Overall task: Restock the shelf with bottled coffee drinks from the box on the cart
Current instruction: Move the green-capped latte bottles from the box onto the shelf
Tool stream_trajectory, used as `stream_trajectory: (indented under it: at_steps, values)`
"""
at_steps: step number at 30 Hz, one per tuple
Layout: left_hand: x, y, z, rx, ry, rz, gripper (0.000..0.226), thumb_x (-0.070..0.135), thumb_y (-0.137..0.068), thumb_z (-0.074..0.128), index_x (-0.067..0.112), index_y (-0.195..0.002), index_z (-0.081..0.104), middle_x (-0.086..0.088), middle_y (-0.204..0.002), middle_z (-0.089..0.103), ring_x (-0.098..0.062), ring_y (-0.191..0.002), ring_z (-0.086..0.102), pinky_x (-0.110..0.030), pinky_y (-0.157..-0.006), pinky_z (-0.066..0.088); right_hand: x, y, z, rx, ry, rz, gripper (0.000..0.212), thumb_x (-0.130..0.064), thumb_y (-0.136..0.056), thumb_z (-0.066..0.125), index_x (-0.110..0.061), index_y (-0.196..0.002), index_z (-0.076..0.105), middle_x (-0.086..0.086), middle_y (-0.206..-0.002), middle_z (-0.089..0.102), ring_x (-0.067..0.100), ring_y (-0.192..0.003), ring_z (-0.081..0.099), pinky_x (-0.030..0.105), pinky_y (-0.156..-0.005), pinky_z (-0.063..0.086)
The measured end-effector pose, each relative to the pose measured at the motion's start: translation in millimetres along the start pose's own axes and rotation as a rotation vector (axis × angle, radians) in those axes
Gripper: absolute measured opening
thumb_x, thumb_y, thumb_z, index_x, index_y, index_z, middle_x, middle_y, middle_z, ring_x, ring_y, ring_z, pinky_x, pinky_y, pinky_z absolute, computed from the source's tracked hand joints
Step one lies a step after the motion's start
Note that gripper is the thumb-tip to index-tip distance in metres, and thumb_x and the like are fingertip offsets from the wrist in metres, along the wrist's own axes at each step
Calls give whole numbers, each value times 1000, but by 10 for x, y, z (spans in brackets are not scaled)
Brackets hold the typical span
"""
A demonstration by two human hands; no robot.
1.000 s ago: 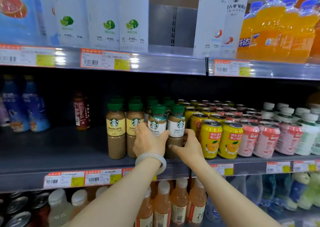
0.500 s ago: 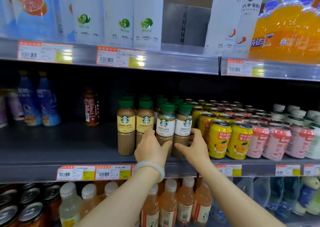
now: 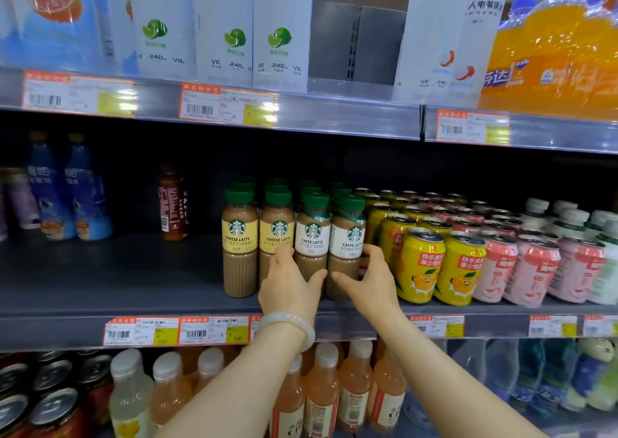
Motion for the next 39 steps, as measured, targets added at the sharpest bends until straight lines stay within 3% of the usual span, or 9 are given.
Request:
stream_trajectory:
  at_steps: [3,8,14,24,29,32,36,39]
  values:
    - [-27,-11,12,11,-33,36,48,38,-83,64,17,-123,47,-1,-117,58,-23,-103,60,-35,-81,48,28,20,2,4,-5,-3,64,-18,-76,75,-18,-131,41,3,-129,53,18,-117,51,35,-96,47]
    - [-67,-54,43,18,-43,15,41,41,-84,63,16,-114,50,0,-105,63,-21,-96,61,-32,-74,47,55,30,20,-7,-5,-10,62,-15,-79,72,-17,-133,40,3,-131,51,17,-118,49,28,-92,45]
    - [-95,-102,83,17,-62,6,36,42,-85,61,17,-105,46,0,-92,66,-21,-87,63,-29,-67,44,69,-12,50,15,3,8,62,-17,-77,74,-17,-130,42,3,-128,53,17,-115,52,32,-94,48]
    - [-91,-109,45,10,-97,56,41,45,-86,58,20,-115,45,1,-92,68,-20,-88,64,-28,-66,42,54,-57,58,-9,50,41,66,-19,-76,75,-15,-132,40,6,-129,53,21,-116,51,35,-95,48]
    - [-81,-66,-95,4,-129,91,44,47,-85,57,21,-119,45,2,-100,66,-21,-94,63,-33,-74,48,95,52,10,-18,141,87,75,-23,-77,75,-14,-138,34,8,-137,47,23,-124,48,38,-100,46]
    - [-56,3,-235,11,-138,184,41,45,-87,57,21,-119,46,3,-108,61,-19,-98,59,-34,-79,49,-3,210,-50,-7,277,-17,60,-24,-81,70,-14,-133,41,5,-130,48,20,-121,49,32,-96,46]
    - [-46,135,-357,-6,-265,456,46,33,-85,62,17,-127,51,0,-124,53,-21,-119,45,-34,-95,44,-217,447,-19,-102,496,-187,47,-28,-87,62,-16,-129,45,3,-126,47,20,-119,45,31,-94,45]
    - [-159,264,-410,-3,-429,631,54,25,-56,86,9,-105,68,-8,-101,66,-30,-97,64,-39,-78,57,-398,646,128,-233,553,-277,45,-27,-88,58,-16,-129,45,4,-128,46,22,-120,42,31,-94,41]
Point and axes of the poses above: each hand's wrist, its own y-axis away from the middle knuckle, its own z-axis out of the palm, x = y × z, the point moved 6 cm from there along -y, towards the middle knuckle
